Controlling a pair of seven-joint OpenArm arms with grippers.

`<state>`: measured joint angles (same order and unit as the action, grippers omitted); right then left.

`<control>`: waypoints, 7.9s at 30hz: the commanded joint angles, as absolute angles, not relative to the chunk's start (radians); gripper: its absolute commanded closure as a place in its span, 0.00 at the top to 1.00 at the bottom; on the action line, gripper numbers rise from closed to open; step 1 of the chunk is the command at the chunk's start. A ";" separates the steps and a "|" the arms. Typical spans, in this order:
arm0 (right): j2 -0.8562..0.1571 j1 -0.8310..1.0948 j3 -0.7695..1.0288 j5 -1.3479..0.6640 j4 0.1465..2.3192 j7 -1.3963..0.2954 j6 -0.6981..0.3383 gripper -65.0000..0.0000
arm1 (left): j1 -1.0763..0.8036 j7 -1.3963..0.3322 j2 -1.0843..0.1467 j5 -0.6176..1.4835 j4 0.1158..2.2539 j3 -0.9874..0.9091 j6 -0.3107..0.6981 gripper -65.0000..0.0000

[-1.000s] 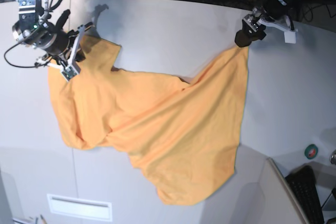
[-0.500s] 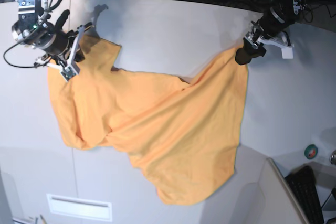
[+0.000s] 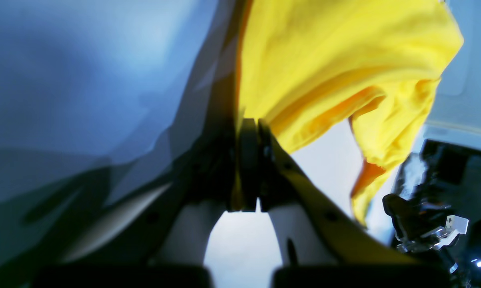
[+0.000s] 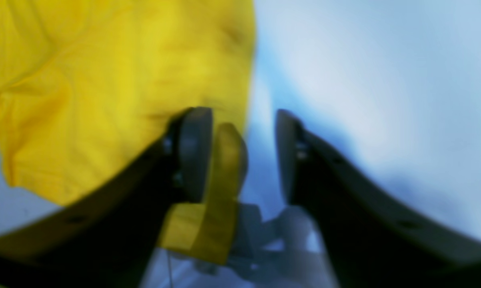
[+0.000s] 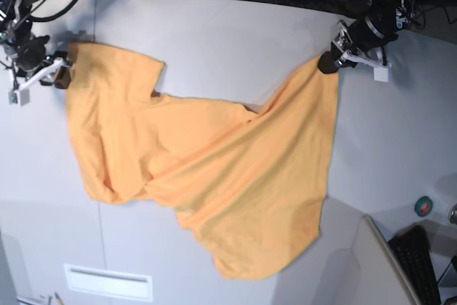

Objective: Layout the t-shirt on the table in an organized manner, then fold the t-shirt properly
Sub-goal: 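Pull the held shirt edges apart with both grippers to spread it, then lift the shirt with both grippers, swing it, and lay it flat, then drag the held shirt edge toward the robot with both grippers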

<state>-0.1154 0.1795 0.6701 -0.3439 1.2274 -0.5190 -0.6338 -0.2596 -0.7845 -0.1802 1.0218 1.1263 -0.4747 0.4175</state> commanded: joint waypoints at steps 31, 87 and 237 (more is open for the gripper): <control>-0.246 0.096 0.475 -0.619 0.897 -0.493 -0.698 0.30 | -0.259 -0.713 -0.222 0.880 1.230 -0.484 0.410 0.00; -0.277 0.229 0.410 -0.618 1.357 -0.607 -0.427 0.00 | -0.223 -0.716 -0.259 0.664 1.480 -0.406 0.314 0.00; -0.231 -0.278 0.467 -0.143 1.047 -0.567 -0.427 0.00 | 0.197 -0.720 -0.208 0.472 1.167 -0.295 0.145 0.00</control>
<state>-0.2161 -0.2520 0.4648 -0.1299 1.0286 -0.5877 -0.4294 0.1772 -0.7437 -0.1967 0.4656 1.1500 -0.2924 0.1452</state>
